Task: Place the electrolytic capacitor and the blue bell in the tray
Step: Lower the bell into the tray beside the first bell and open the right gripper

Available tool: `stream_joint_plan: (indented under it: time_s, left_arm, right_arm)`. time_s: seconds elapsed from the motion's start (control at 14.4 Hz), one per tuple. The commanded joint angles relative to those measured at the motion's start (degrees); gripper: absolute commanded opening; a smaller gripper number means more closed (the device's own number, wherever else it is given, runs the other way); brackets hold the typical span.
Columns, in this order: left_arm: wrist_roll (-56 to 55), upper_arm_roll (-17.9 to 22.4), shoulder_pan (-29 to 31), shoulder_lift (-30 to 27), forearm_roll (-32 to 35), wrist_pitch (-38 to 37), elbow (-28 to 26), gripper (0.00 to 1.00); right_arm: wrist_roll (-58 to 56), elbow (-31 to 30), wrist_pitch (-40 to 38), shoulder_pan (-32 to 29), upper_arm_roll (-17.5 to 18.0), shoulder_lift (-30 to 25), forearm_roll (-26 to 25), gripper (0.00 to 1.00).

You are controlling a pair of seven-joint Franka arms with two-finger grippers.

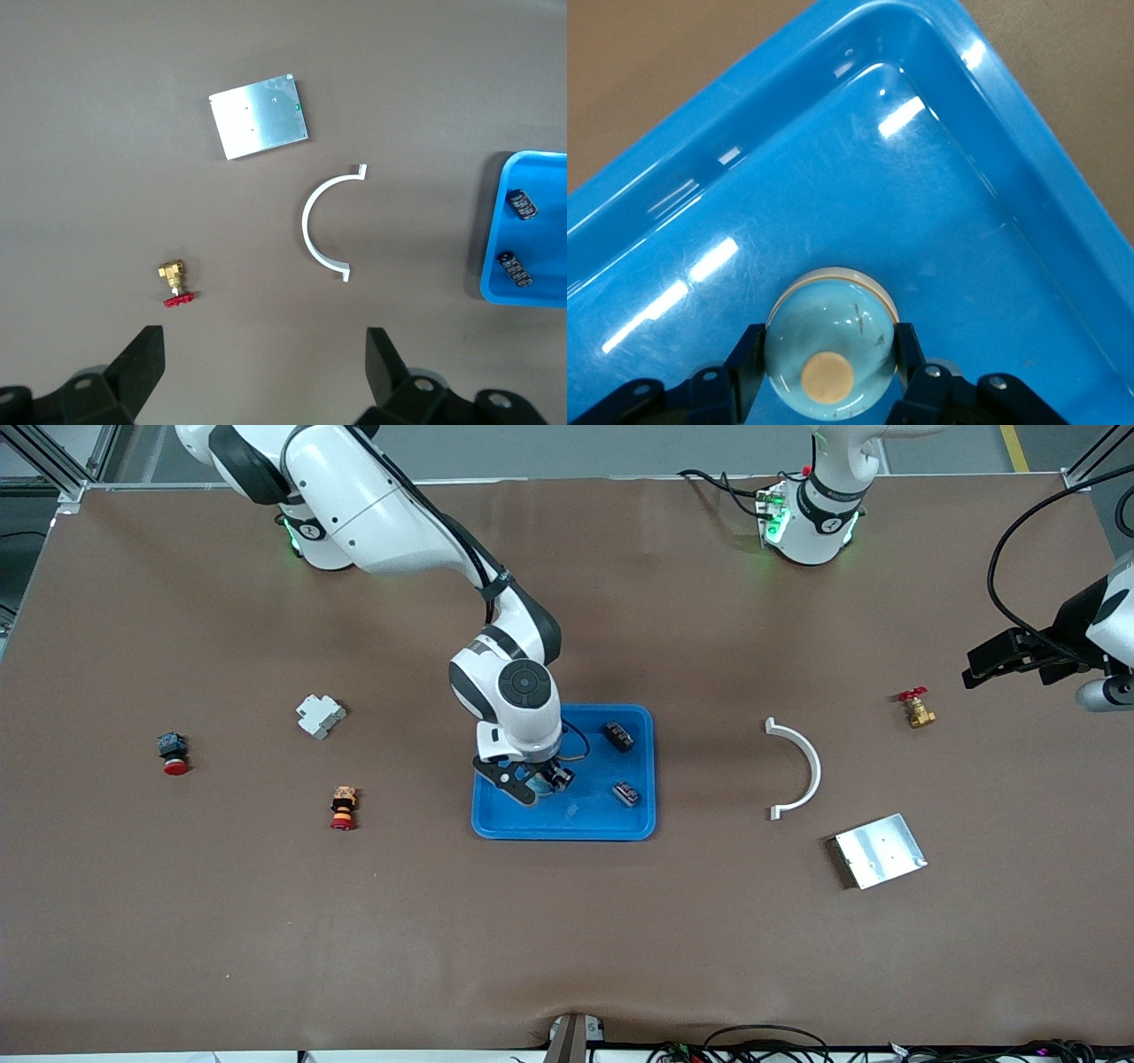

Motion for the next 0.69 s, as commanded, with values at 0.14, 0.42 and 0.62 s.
stream_joint_plan:
  time_s: [0.14, 0.42, 0.62]
  left_arm:
    - [0.43, 0.13, -0.12, -0.1, 0.99, -1.0, 0.56, 1.0]
    - [0.43, 0.13, -0.12, -0.1, 0.99, -1.0, 0.56, 1.0]
    - [0.43, 0.31, 0.06, -0.01, 0.99, -1.0, 0.56, 1.0]
  right_arm:
    - [2.26, 2.23, -0.05, 1.11, -0.65, 2.12, -1.18, 0.0]
    - [3.31, 2.67, -0.05, 1.11, -0.56, 2.21, -1.18, 0.0]
    - [3.31, 2.85, -0.05, 1.2, -0.56, 2.21, -1.18, 0.0]
